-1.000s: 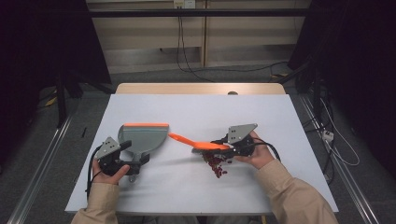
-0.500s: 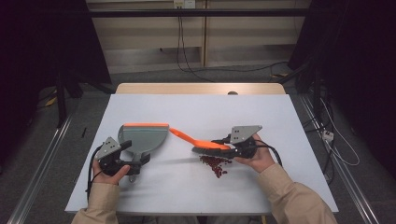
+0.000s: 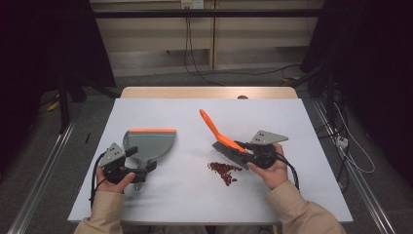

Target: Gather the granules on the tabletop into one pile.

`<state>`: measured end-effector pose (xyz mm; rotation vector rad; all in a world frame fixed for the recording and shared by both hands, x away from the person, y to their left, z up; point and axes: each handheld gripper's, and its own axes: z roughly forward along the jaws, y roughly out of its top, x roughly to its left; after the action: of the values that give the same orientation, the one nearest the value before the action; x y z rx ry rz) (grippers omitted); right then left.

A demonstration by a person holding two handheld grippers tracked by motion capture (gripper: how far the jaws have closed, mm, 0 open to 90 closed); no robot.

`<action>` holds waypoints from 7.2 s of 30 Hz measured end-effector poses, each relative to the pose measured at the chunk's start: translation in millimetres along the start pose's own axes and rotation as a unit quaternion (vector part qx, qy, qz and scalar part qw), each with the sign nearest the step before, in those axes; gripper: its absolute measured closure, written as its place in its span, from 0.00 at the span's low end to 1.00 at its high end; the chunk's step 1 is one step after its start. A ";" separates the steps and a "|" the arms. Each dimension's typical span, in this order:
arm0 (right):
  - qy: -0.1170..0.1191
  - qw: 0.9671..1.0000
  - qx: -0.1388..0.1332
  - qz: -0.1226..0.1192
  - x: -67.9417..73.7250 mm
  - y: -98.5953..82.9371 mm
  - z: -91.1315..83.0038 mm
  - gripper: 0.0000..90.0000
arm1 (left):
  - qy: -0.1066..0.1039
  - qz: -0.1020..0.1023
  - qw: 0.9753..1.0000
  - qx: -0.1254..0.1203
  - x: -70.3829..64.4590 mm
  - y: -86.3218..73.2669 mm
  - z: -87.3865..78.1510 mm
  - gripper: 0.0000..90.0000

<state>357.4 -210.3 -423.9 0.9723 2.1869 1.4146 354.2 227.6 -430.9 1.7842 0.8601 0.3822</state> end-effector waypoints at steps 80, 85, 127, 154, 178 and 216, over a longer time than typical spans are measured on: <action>0.176 0.984 -0.020 0.005 16.9 -2.6 -5.1 0.79 | 0.004 0.003 1.000 0.001 -1.8 1.4 -1.0 0.04; 0.184 0.983 -0.019 0.007 14.7 -2.4 -3.0 0.79 | 0.005 0.002 1.000 0.001 -1.7 1.3 -0.8 0.04; 0.284 0.958 0.039 0.019 -14.6 -3.6 45.7 0.79 | 0.008 0.000 1.000 0.005 1.3 -0.2 0.3 0.05; 0.050 0.997 -0.039 0.039 -2.6 6.3 2.9 0.79 | 0.005 0.002 1.000 0.000 -0.7 0.9 -1.8 0.04; -0.243 0.967 -0.047 0.058 64.0 -28.5 11.5 0.79 | 0.003 0.005 1.000 0.000 -3.7 2.2 -2.4 0.04; -0.234 0.963 -0.067 0.113 31.2 -17.8 2.7 0.79 | 0.003 0.010 1.000 0.010 -8.0 3.3 -3.0 0.04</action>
<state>331.1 -190.9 -439.0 1.3764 1.6578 1.2465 348.0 223.4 -425.5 1.8128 0.8535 0.3930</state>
